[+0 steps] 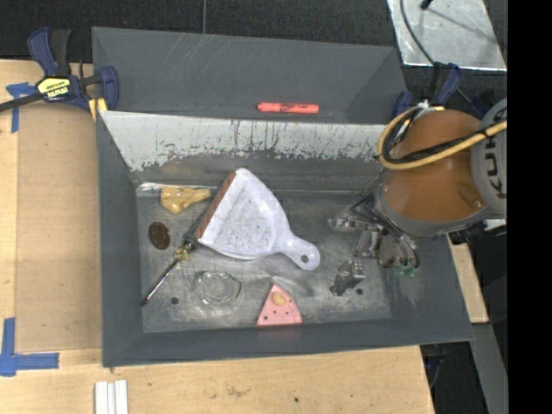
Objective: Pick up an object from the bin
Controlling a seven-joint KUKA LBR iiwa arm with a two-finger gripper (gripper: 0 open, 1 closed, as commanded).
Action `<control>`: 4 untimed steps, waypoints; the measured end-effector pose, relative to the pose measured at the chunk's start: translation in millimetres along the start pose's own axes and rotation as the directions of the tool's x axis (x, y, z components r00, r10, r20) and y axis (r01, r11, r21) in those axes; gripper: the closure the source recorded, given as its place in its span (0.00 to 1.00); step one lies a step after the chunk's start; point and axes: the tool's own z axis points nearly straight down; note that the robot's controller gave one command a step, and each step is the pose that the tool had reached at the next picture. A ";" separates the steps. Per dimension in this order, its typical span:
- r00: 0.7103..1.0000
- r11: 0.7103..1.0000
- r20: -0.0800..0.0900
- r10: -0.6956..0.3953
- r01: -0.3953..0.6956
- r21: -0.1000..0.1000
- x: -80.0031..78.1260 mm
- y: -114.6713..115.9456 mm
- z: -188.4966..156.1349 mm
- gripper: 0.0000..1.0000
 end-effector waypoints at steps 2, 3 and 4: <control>0.993 0.993 0.001 -0.119 0.119 0.001 -13.5 19.8 53.2 0.00; 0.994 0.994 -0.005 -0.111 0.111 0.002 -8.7 52.4 73.4 0.00; 0.999 0.999 0.011 -0.044 0.044 -0.003 -37.8 50.0 75.2 1.00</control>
Offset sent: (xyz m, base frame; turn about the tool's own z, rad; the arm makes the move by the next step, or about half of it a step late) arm 0.0186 0.0357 -0.0797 -0.1339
